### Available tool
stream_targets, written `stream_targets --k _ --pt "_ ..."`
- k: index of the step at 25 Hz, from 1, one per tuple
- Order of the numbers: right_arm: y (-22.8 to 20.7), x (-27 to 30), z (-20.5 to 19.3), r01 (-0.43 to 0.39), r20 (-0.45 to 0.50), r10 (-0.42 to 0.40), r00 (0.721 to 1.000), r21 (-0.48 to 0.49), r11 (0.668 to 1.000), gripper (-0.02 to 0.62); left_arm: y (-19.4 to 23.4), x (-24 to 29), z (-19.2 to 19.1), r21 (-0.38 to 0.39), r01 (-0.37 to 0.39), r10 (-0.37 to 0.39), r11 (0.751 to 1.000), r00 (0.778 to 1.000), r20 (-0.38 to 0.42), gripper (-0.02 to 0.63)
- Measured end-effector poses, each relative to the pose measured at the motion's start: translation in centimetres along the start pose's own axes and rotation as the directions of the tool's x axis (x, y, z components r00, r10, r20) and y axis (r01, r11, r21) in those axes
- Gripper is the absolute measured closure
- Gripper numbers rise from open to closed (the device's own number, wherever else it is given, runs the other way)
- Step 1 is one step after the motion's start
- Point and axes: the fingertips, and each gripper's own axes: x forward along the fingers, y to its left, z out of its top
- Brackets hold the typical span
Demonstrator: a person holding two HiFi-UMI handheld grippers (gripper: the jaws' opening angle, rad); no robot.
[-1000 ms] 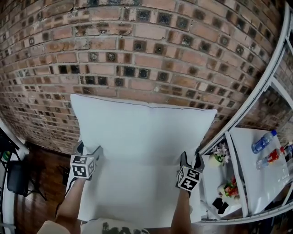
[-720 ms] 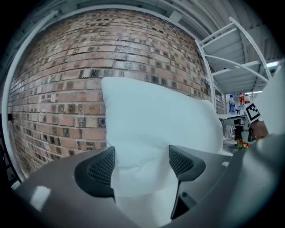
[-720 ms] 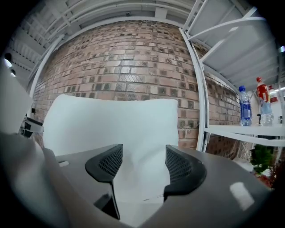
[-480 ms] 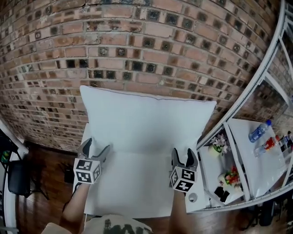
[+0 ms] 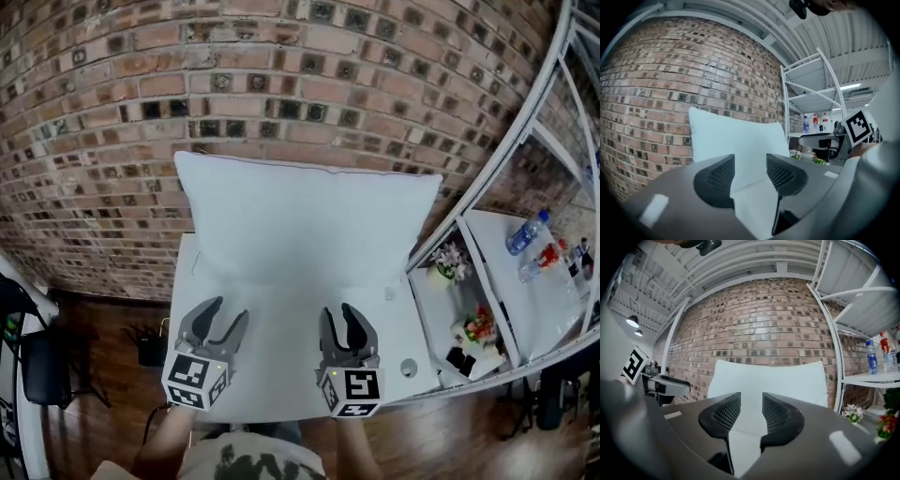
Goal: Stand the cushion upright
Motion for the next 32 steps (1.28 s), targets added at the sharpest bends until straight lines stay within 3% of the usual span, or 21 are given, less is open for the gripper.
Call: stream_targets --k 4,10,22,32 --pt "4.4 -1.9 -0.1 -0.044 -0.004 0.044 0.999 0.0 0.999 0.542 -1.9 -1.7 -0.3 -0.002 0.065 -0.065 0.998 0.998 -0.002 0.483" --pt "7.8 -3.5 0.2 -0.074 0.01 0.074 0.997 0.005 0.997 0.581 -3.8 -3.3 0.0 -0.022 0.143 -0.142 0.989 0.989 0.027 0.575" --pt "11.2 -4.6 -0.3 -0.12 -0.004 0.12 0.993 -0.014 0.993 0.595 -5.8 -4.6 -0.3 -0.032 0.205 -0.204 0.978 0.978 0.051 0.601" --pt "12.5 -4.9 -1.1 -0.134 0.001 0.134 0.991 0.011 0.991 0.595 -6.5 -5.2 -1.6 -0.035 0.225 -0.225 0.974 0.974 0.02 0.601"
